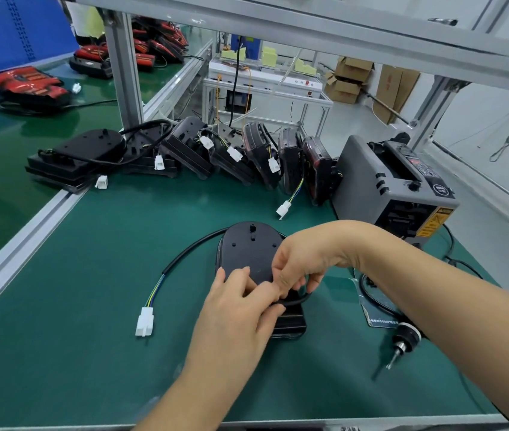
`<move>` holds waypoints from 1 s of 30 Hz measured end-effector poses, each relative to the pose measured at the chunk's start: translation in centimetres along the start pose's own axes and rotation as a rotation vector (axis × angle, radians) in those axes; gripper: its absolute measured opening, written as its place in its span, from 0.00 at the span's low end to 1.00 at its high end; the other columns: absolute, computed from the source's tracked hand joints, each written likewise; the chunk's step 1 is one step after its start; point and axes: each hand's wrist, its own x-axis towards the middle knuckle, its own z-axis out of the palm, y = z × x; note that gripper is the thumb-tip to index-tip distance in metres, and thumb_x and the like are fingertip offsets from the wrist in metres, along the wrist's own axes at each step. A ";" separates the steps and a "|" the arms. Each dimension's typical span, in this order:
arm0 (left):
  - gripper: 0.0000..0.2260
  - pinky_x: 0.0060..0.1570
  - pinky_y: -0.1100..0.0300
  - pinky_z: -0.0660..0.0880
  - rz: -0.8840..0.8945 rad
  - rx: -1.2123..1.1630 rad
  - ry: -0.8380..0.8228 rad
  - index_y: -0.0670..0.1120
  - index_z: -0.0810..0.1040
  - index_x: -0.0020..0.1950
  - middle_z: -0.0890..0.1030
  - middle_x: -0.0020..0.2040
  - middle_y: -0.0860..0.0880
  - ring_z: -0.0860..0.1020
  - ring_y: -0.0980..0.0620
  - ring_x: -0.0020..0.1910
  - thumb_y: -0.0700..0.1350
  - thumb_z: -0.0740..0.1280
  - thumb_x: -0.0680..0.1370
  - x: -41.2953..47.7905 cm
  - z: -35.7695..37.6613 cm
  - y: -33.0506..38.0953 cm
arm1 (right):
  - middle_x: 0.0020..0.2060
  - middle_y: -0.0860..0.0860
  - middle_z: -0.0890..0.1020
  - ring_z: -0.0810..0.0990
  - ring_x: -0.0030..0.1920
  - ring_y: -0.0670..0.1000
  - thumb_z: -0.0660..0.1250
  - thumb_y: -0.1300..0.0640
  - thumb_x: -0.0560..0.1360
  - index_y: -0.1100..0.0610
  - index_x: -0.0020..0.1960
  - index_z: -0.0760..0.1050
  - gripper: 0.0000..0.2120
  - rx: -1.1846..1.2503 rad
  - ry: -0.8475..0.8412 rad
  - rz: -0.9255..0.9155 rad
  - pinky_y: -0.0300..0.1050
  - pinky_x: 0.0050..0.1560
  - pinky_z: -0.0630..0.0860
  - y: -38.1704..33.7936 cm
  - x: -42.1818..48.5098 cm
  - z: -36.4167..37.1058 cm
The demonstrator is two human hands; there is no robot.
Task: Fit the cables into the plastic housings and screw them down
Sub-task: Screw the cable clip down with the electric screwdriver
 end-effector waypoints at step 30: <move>0.09 0.25 0.52 0.74 0.120 0.095 -0.001 0.44 0.82 0.46 0.72 0.38 0.47 0.80 0.45 0.38 0.32 0.69 0.71 -0.9 0.3 -0.7 | 0.31 0.47 0.79 0.74 0.38 0.47 0.72 0.52 0.73 0.52 0.38 0.78 0.07 0.119 0.066 -0.029 0.40 0.40 0.76 0.6 -0.7 0.8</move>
